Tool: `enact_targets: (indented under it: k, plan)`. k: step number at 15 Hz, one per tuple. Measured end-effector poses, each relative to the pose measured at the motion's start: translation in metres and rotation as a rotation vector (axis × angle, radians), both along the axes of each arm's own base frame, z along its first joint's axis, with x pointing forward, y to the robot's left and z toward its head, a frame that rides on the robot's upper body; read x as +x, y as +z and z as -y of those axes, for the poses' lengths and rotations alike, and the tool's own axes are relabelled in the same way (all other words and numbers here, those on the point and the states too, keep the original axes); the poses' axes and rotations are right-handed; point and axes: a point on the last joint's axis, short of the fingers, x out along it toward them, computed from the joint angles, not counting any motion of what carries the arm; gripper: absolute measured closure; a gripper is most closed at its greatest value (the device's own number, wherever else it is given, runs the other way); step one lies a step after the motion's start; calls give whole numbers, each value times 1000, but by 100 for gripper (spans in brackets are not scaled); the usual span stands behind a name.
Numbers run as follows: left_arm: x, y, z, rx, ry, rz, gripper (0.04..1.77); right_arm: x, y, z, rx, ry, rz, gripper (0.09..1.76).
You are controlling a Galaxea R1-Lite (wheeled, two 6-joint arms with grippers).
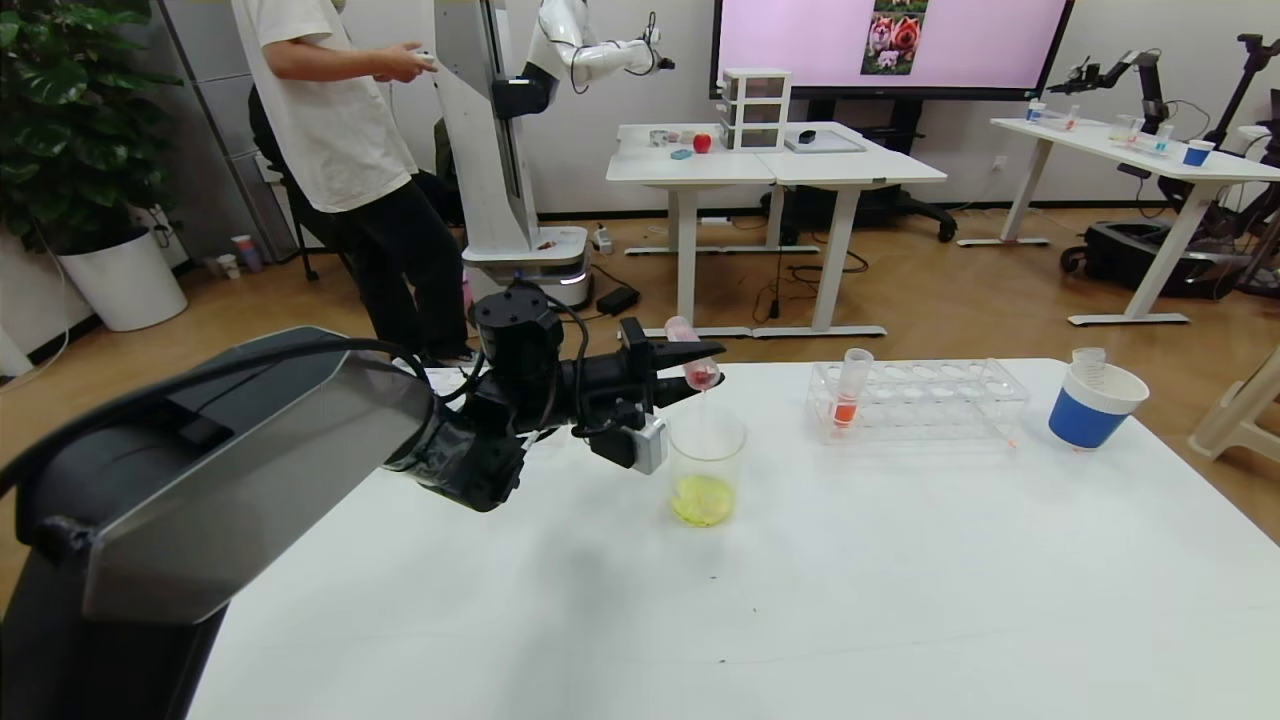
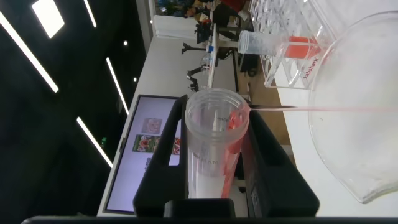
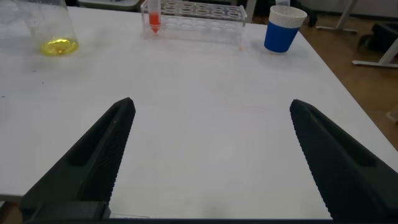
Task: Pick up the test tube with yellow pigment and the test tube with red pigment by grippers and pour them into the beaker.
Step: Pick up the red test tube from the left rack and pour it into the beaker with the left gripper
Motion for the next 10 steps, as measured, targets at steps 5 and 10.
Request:
enact_targets:
  k: [5, 10]
  plan:
    - [2, -6, -1, 43, 10, 44, 130, 0, 0, 0, 0, 0, 0, 11]
    - [1, -7, 0, 61, 14, 103, 130, 0, 0, 0, 0, 0, 0, 11]
